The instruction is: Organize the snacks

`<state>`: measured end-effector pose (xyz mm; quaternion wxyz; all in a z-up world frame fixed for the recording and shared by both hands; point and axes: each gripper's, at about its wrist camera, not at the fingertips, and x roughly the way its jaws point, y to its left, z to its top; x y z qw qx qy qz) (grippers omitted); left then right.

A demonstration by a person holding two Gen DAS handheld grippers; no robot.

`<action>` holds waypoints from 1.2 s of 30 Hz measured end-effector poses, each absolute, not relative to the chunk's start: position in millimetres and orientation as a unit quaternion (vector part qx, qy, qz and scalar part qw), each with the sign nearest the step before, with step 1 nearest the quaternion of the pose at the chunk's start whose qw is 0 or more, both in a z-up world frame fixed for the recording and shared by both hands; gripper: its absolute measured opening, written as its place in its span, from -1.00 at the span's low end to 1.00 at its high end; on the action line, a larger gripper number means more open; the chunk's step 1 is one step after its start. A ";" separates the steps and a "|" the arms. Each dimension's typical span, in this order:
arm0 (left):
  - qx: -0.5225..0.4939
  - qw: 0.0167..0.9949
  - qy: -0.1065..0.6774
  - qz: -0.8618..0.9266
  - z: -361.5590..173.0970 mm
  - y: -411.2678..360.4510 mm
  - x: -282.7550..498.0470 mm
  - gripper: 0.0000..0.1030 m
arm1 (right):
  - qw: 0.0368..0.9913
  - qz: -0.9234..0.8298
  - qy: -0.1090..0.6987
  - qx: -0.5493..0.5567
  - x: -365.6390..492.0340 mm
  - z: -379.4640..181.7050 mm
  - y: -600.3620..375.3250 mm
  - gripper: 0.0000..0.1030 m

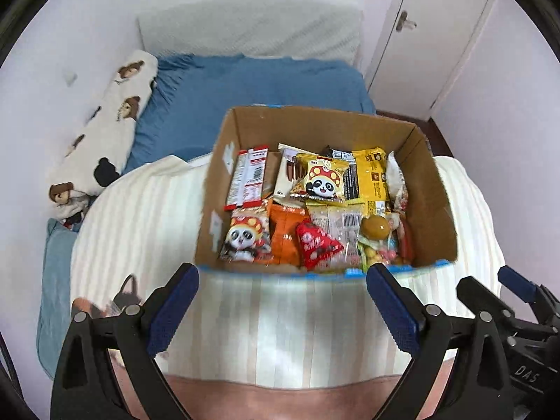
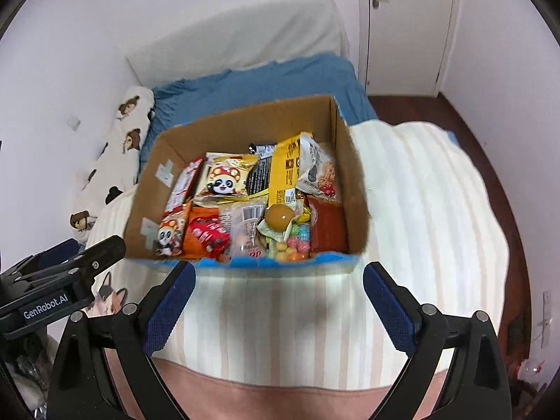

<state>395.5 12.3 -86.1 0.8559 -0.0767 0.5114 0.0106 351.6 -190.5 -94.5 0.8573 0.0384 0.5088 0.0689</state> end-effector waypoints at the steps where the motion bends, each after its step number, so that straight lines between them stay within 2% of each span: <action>1: -0.077 0.860 0.504 0.012 -81.8 12.7 385.3 0.91 | 0.862 0.071 0.501 0.038 339.5 -87.5 -191.9 0.91; 9: -0.051 0.888 0.458 0.012 -46.6 1.6 299.2 0.92 | 0.889 0.076 0.451 0.034 257.5 -42.5 -202.5 0.96; 11: -0.043 0.895 0.443 0.019 -36.5 -0.6 280.9 1.00 | 0.894 0.074 0.441 0.035 237.4 -32.9 -206.5 0.96; 21: -0.037 0.921 0.387 0.032 6.2 -4.9 211.9 1.00 | 0.915 0.070 0.396 0.028 154.9 13.8 -222.9 0.97; 27: -0.043 0.927 0.369 0.038 20.2 -7.0 188.0 1.00 | 0.923 0.073 0.377 0.016 125.1 36.4 -226.3 0.97; 36: -0.045 0.928 0.367 0.050 15.6 -10.7 198.1 1.00 | 0.929 0.061 0.364 0.003 133.4 37.8 -223.4 0.98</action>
